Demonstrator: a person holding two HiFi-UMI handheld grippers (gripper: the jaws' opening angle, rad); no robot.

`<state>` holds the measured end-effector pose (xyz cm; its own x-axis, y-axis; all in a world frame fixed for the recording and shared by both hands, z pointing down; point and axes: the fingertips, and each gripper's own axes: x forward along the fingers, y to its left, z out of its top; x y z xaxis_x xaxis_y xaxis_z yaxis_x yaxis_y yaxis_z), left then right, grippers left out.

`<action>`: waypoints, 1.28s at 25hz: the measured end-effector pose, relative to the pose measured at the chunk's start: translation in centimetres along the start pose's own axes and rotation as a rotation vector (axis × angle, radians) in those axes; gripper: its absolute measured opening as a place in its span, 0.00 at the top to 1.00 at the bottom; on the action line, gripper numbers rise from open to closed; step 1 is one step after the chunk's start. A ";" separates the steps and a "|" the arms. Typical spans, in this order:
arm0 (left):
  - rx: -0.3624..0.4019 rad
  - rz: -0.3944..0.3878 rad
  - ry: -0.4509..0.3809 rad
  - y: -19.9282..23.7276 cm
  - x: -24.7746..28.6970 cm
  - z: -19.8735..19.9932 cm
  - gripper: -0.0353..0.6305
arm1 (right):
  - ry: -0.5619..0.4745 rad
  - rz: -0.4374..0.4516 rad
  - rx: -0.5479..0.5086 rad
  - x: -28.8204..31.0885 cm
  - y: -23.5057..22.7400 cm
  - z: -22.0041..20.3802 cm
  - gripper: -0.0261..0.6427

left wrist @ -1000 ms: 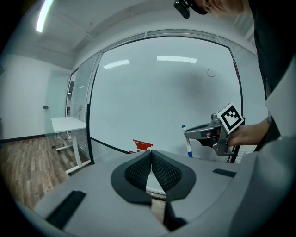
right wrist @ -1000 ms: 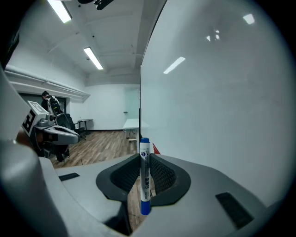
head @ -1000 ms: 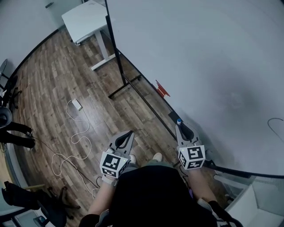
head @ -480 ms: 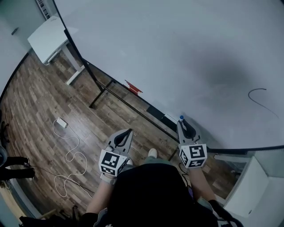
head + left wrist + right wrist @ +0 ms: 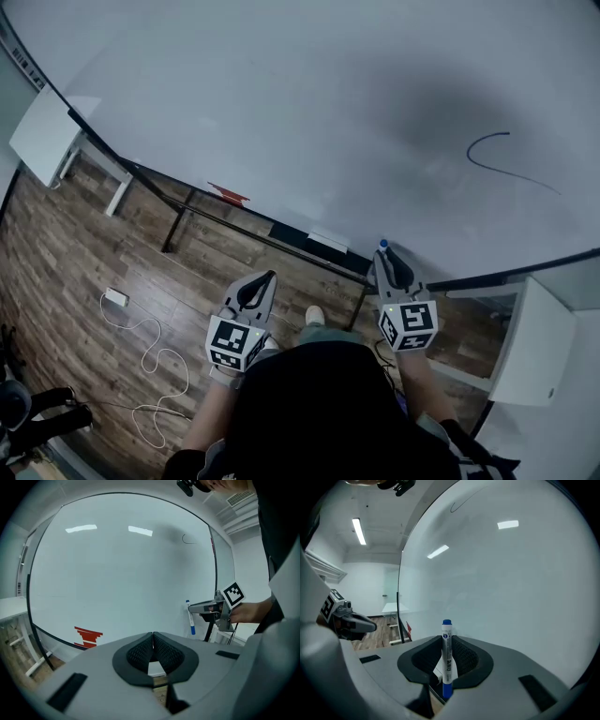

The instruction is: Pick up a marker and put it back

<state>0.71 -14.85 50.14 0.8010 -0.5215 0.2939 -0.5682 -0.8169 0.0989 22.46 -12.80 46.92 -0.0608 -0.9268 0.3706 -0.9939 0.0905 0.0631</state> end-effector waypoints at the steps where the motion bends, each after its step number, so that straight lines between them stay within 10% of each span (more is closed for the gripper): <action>1: 0.003 -0.011 0.004 -0.3 0.4 0.0 0.92 | -0.002 -0.009 0.007 -0.3 -0.4 -0.3 0.82; 12: 0.020 -0.082 0.037 -2.3 1.9 -0.5 0.92 | -0.061 -0.107 0.050 -3.0 -3.0 -1.1 0.82; 32: 0.016 -0.156 0.087 -4.8 2.8 -2.1 0.92 | 0.164 -0.125 0.093 -3.6 -3.1 -10.0 0.82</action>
<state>5.26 -11.91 52.46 0.8594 -0.3656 0.3575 -0.4348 -0.8904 0.1346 26.66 -6.08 54.66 0.0712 -0.8563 0.5115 -0.9975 -0.0619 0.0351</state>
